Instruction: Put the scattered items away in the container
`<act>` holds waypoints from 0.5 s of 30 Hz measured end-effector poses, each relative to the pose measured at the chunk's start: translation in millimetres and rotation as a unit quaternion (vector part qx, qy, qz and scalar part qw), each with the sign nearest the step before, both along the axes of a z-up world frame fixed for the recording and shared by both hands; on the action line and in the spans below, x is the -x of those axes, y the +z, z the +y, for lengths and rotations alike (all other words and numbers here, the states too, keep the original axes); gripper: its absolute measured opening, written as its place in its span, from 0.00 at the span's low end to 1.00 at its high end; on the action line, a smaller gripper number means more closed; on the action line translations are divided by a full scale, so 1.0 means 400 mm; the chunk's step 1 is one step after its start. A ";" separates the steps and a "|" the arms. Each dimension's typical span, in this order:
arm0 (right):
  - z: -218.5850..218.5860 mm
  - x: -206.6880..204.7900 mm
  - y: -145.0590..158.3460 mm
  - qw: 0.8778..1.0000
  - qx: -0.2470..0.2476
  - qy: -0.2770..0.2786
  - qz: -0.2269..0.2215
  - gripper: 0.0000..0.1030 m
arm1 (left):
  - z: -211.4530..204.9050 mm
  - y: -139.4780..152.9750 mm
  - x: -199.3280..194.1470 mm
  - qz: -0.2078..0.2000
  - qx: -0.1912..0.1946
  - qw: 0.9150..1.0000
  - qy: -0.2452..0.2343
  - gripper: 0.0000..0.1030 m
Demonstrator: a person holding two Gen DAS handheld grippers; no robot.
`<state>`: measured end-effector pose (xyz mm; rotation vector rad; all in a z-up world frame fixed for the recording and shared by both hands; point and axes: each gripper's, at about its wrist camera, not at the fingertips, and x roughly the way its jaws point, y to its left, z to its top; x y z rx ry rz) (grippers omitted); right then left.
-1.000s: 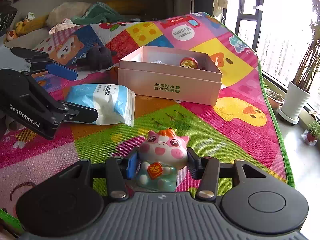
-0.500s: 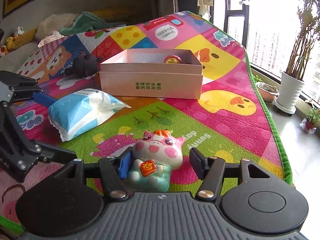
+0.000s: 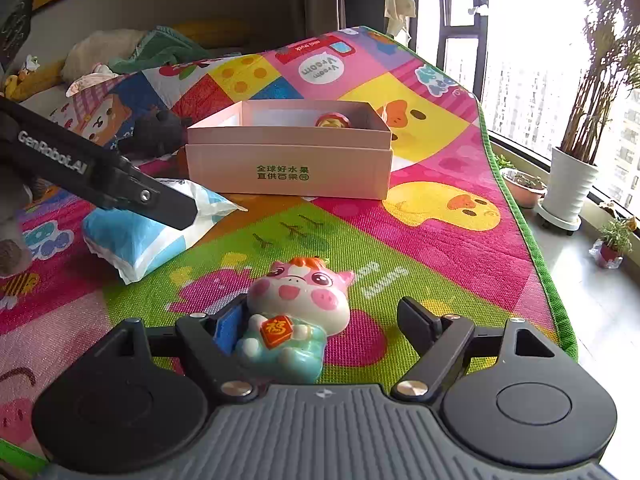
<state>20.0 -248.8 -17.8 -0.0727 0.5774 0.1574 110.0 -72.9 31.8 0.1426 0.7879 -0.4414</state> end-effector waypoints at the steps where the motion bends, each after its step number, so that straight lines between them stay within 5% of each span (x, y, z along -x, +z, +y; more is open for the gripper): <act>1: -0.001 0.001 0.000 1.000 0.000 -0.001 0.000 0.80 | -0.007 -0.012 -0.004 -0.002 -0.015 1.000 -0.001 1.00; 5: -0.005 0.003 -0.002 1.000 -0.004 -0.003 -0.001 0.83 | -0.003 -0.052 -0.012 -0.013 -0.063 0.998 0.004 1.00; 15: -0.002 0.002 0.006 1.000 -0.001 0.003 0.002 0.84 | 0.021 -0.075 -0.031 -0.016 -0.026 1.000 0.005 0.98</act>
